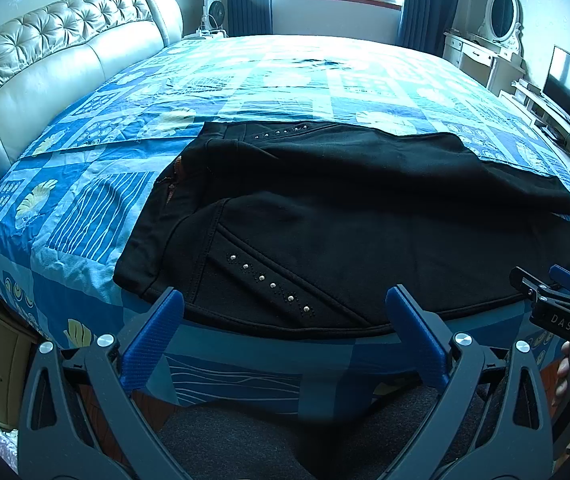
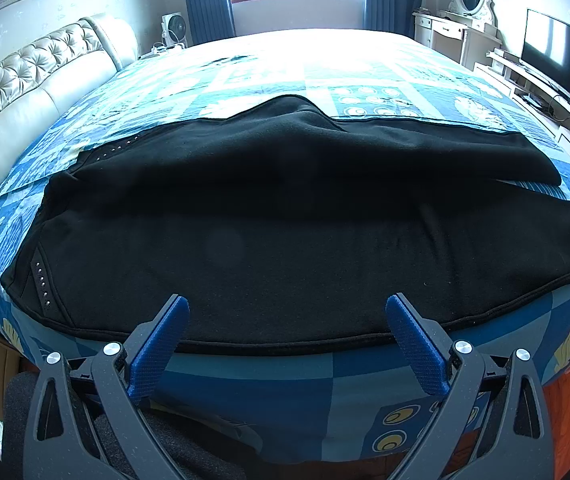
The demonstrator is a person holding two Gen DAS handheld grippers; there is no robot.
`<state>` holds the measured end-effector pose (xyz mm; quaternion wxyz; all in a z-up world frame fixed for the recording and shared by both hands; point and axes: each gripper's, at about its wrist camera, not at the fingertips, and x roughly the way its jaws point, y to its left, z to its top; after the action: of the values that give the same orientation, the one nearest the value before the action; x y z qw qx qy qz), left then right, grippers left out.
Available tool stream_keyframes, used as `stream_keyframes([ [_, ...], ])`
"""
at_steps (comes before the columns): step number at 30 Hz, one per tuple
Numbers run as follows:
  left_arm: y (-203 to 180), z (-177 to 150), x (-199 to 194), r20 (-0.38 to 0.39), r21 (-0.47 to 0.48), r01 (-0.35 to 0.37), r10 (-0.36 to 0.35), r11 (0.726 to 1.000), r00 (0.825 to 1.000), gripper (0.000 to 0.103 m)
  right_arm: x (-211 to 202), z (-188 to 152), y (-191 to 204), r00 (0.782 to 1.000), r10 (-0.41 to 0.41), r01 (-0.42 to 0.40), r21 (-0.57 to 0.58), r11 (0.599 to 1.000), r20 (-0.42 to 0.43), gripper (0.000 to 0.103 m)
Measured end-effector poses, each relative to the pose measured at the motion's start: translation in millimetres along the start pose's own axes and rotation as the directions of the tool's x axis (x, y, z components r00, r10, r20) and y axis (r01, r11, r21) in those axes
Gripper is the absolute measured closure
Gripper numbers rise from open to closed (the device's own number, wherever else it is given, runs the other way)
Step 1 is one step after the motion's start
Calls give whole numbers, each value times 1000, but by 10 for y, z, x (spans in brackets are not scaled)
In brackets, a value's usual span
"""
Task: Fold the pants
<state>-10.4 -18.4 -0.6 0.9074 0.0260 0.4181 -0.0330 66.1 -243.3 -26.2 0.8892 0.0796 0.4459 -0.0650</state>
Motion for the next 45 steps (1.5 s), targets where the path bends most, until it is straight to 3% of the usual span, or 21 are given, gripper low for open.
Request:
stream_keyframes([
  [45,-26,-8,-17,4,1,1,-1,1000,1000,2,7,1,43,1000,1,-1,-2,1000,2,5],
])
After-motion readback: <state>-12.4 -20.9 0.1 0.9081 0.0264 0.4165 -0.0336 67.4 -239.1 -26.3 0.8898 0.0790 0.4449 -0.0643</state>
